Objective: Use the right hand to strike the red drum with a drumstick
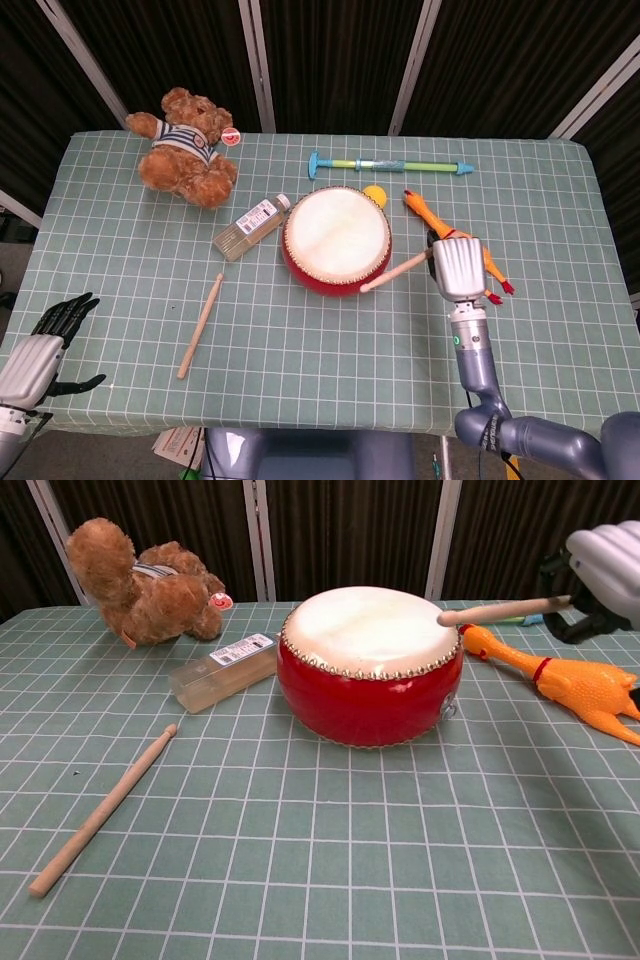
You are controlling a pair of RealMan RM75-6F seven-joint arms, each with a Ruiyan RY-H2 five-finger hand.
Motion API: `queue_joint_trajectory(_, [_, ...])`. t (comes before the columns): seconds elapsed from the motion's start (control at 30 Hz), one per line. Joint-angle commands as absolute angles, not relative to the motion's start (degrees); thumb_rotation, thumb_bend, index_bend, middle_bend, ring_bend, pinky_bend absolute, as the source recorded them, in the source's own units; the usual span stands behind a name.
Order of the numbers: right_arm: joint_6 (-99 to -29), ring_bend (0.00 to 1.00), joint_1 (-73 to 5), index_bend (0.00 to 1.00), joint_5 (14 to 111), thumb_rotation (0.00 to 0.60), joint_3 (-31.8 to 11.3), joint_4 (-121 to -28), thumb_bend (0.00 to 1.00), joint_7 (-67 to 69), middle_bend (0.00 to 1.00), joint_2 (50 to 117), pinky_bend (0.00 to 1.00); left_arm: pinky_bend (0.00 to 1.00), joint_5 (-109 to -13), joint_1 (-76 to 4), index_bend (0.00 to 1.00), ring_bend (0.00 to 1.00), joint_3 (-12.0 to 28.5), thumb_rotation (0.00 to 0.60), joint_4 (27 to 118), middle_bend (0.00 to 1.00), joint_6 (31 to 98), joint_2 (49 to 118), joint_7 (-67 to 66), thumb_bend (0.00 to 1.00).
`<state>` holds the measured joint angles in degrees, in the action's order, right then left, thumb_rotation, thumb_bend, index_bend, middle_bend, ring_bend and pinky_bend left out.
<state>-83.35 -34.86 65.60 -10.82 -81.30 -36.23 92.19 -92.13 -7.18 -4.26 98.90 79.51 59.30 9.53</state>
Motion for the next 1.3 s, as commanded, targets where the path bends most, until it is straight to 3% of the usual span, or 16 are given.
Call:
queue_joint_trajectory(0.03, [-84.1,1.0,-29.8,0.98,64.4,0.6,-6.3,-89.1,0.64,-38.1,1.0,87.2,0.93,0.0,-92.3,-7.0,0.0,0.0,-4.3,0.6,98.9,0.0,79.7,59.4,9.1,0.01])
queue_joint_trajectory(0.2, [-84.4,1.0,-25.8,0.98,64.8,0.6,-0.8,-94.9,0.64,-41.2,1.0,84.0,0.93,0.0,-92.7,-6.8,0.0,0.0,-4.3,0.6,98.8,0.0,80.4,59.7,8.2,0.01])
queue_joint_trajectory(0.4, [-84.1,1.0,-23.4,0.98,65.7,0.6,3.2,-94.9,0.64,-45.4,1.0,83.2,0.93,0.0,-93.3,-6.4,0.0,0.0,-4.3,0.6,98.5,0.0,81.4,60.2,7.1,0.01])
queue_joint_trajectory(0.6, [-82.6,1.0,-22.0,0.95,62.9,0.6,2.2,-95.4,0.64,-45.1,1.0,83.9,0.92,0.0,-92.8,-6.2,0.0,0.0,-4.1,0.6,98.4,0.0,81.5,60.5,6.5,0.01])
queue_joint_trajectory(0.7, [-82.1,0.98,-21.9,0.9,62.2,0.6,1.6,-95.2,0.64,-45.8,0.98,84.4,0.78,0.0,-92.9,-6.2,0.0,0.0,-4.1,0.6,98.4,0.0,81.6,60.5,6.4,0.01])
queue_joint_trajectory(0.77, [-82.1,0.9,-21.8,0.82,61.8,0.6,1.3,-95.1,0.62,-46.5,0.91,84.7,0.67,0.0,-92.9,-6.1,0.0,0.0,-4.1,0.6,98.4,0.0,81.7,60.5,6.3,0.01])
queue_joint_trajectory(0.83, [-82.0,0.76,-21.7,0.69,61.8,0.6,1.2,-95.2,0.57,-46.9,0.78,84.9,0.57,0.0,-92.8,-6.1,0.0,0.0,-4.1,0.6,98.4,0.0,81.7,60.5,6.3,0.01])
queue_joint_trajectory(0.93, [-81.5,0.64,-21.3,0.57,61.4,0.6,1.3,-96.1,0.52,-47.6,0.67,84.8,0.51,0.0,-92.7,-6.1,0.0,0.0,-4.1,0.6,98.4,0.0,81.6,60.5,6.3,0.01])
queue_joint_trajectory(1.3, [-80.2,0.4,-20.7,0.21,57.2,0.6,0.6,-100.1,0.32,-50.8,0.44,83.6,0.39,0.0,-92.6,-6.0,0.0,0.0,-4.0,0.6,98.4,0.0,81.7,60.7,5.8,0.01])
